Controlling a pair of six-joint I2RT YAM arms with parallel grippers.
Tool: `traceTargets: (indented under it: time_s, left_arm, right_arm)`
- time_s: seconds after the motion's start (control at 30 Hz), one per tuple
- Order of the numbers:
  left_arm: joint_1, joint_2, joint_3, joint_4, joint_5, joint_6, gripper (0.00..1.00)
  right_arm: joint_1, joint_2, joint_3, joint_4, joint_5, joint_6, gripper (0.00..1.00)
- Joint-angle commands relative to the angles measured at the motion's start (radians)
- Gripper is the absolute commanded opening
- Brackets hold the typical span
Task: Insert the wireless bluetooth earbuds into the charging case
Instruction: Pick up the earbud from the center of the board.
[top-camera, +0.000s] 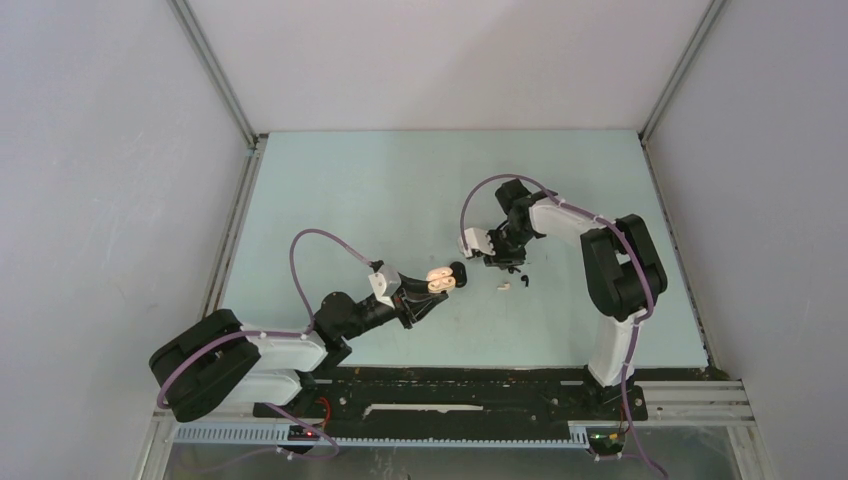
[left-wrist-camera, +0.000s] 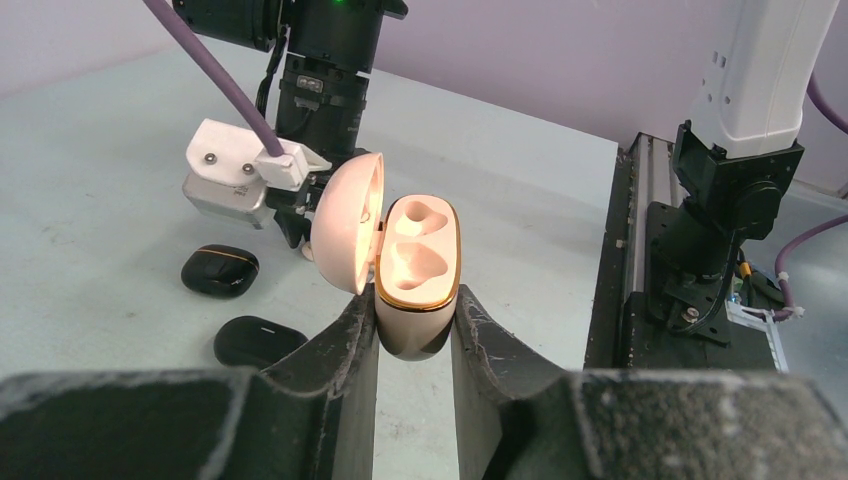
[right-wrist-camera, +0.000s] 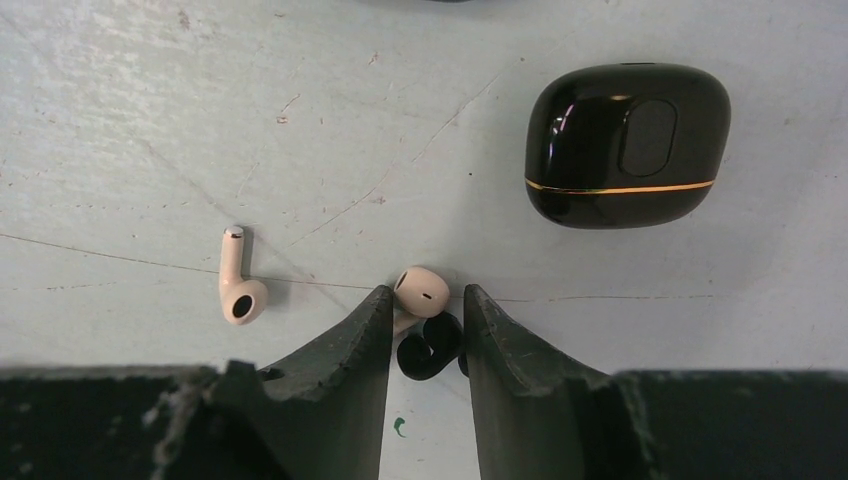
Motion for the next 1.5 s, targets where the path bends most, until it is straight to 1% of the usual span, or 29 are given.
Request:
traceTargets:
  time_s: [0.0,0.13,0.37,0.7,0.87,1.0,1.1,1.23,1.33,1.47]
  left_arm:
    - [0.004,0.0,0.009,0.047,0.002,0.012,0.0]
    - [0.004,-0.001,0.006,0.047,0.003,0.012,0.0]
    - [0.005,0.002,0.01,0.047,0.009,0.012,0.0]
    - [0.005,0.008,0.013,0.047,0.015,0.01,0.0]
    - [0.005,0.012,0.016,0.048,0.019,0.007,0.0]
    - [0.005,0.011,0.017,0.047,0.02,0.007,0.0]
    - [0.004,0.011,0.015,0.047,0.02,0.007,0.0]
    - [0.004,0.009,0.015,0.048,0.02,0.007,0.0]
    - [0.005,0.01,0.014,0.048,0.02,0.007,0.0]
    - [0.004,0.024,0.022,0.047,0.023,0.003,0.0]
  right_arm:
    - [0.005,0.055,0.028,-0.007,0.013,0.049,0.36]
    - [0.006,0.061,0.039,-0.011,0.009,0.061,0.34]
    - [0.006,0.065,0.038,-0.009,0.005,0.091,0.36]
    - [0.009,0.064,0.038,-0.003,0.01,0.116,0.36]
    - [0.011,0.065,0.039,0.003,0.007,0.138,0.34]
    - [0.015,0.068,0.038,0.005,0.01,0.156,0.31]
    - [0.016,0.067,0.037,0.001,0.007,0.171,0.25]
    - [0.012,0.034,0.037,-0.016,-0.036,0.208,0.17]
    - [0.001,-0.023,0.037,-0.041,-0.082,0.253,0.12]
    - [-0.012,-0.158,0.037,-0.071,-0.133,0.314,0.08]
